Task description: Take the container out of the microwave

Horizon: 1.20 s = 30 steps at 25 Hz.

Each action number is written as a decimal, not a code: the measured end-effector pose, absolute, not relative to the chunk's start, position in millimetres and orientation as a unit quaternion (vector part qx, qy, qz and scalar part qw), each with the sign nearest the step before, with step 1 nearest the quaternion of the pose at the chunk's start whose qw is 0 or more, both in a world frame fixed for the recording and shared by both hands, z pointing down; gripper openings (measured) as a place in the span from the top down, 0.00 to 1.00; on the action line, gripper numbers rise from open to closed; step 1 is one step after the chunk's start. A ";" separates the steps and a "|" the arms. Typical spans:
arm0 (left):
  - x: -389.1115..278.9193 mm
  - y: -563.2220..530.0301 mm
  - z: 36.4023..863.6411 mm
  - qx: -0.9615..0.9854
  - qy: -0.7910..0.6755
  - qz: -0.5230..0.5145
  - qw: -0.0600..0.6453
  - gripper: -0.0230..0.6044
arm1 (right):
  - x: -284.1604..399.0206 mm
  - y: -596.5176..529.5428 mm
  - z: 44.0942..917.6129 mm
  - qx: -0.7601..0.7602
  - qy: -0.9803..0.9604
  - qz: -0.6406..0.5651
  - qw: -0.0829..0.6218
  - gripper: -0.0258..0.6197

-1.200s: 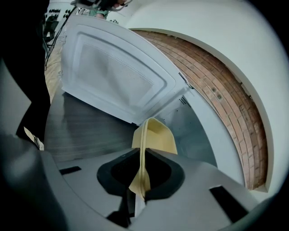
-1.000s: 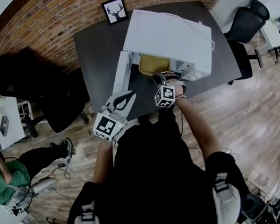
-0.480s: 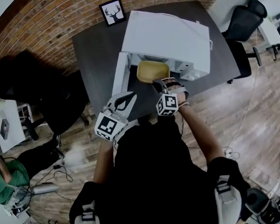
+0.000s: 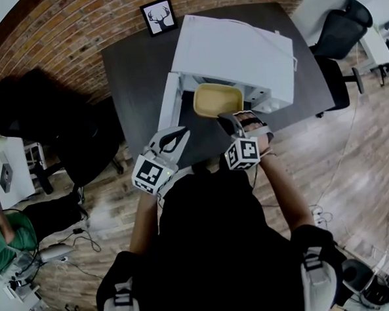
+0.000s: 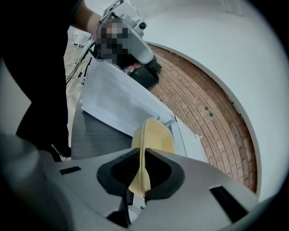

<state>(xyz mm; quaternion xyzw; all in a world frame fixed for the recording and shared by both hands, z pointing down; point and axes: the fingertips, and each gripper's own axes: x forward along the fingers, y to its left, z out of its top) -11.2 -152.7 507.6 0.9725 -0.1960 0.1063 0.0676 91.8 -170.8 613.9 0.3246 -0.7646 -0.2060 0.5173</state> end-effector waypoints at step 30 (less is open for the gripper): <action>-0.7 -143.7 509.9 0.975 -0.180 0.106 0.068 0.96 | 92.4 -152.2 558.3 0.356 -0.765 -0.202 0.498 0.91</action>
